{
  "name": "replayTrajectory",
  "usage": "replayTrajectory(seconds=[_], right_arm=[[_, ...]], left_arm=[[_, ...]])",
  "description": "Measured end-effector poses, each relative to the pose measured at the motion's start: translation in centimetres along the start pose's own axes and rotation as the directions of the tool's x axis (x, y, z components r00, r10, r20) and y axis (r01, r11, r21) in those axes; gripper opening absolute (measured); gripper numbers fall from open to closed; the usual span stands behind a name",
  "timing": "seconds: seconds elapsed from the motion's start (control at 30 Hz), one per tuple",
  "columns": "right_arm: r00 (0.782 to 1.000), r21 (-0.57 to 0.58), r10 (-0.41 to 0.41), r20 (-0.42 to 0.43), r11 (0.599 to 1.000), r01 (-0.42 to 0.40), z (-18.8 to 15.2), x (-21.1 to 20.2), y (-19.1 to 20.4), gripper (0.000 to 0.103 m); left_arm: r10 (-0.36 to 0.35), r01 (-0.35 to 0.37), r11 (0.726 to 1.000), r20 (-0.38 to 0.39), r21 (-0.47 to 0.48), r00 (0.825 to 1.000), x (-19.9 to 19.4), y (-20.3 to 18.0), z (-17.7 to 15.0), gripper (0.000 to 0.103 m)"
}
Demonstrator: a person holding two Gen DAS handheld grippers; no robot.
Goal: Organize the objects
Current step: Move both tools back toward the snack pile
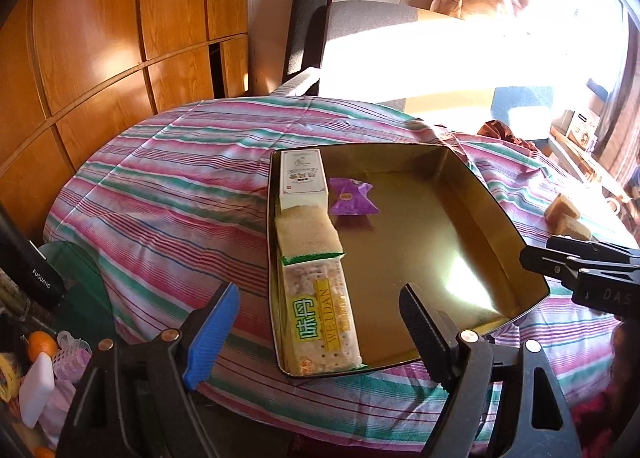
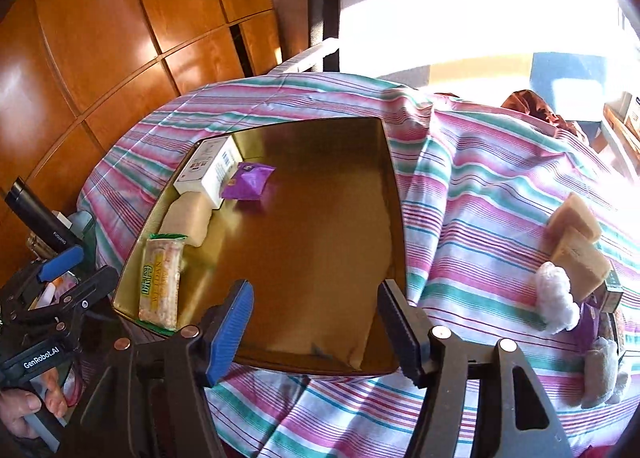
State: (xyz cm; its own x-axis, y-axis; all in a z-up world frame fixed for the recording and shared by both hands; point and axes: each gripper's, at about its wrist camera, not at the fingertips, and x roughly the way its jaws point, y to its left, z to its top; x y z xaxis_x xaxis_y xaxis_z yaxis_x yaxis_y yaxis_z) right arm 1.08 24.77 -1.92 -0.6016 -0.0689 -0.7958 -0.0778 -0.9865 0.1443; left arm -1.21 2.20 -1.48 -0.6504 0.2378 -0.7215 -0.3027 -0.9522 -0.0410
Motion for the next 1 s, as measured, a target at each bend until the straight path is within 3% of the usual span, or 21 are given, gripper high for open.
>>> replayTrajectory(seconds=[0.23,0.4,0.57,0.7,0.77,0.83,1.0], right_arm=[[0.994,0.089,-0.105,0.022,0.991,0.102,-0.6,-2.2,-6.9,0.067],[0.971,0.199,-0.238,0.03,0.953,0.227,-1.5,-4.3,-14.0,0.067],[0.918,0.371,-0.397,0.029,0.857,0.359,-2.8,-6.8,-22.3,0.067],[0.88,0.518,-0.474,0.017,0.757,0.397,-5.0,-8.1,-27.9,0.068],[0.883,0.611,-0.469,0.001,0.699,0.371,-6.3,-8.3,-30.2,0.068],[0.899,0.696,-0.437,0.001,0.646,0.314,-7.2,-8.7,-32.1,0.068],[0.923,0.768,-0.385,0.004,0.592,0.244,-8.5,-9.1,-33.8,0.068]], left_arm=[[-0.038,0.039,0.997,-0.003,0.065,0.999,0.0,-3.0,0.4,0.085],[-0.081,0.082,0.99,-0.011,0.112,0.997,0.2,-5.4,0.7,0.085],[-0.125,0.126,0.979,-0.017,0.163,0.992,0.4,-8.0,1.1,0.085],[-0.155,0.157,0.966,-0.027,0.203,0.988,0.6,-10.3,1.5,0.085],[-0.169,0.173,0.959,-0.035,0.226,0.985,0.8,-11.7,1.6,0.085],[-0.191,0.197,0.948,-0.049,0.248,0.98,1.0,-13.3,1.7,0.085],[-0.26,0.274,0.91,-0.087,0.31,0.962,1.6,-18.2,2.1,0.089]])
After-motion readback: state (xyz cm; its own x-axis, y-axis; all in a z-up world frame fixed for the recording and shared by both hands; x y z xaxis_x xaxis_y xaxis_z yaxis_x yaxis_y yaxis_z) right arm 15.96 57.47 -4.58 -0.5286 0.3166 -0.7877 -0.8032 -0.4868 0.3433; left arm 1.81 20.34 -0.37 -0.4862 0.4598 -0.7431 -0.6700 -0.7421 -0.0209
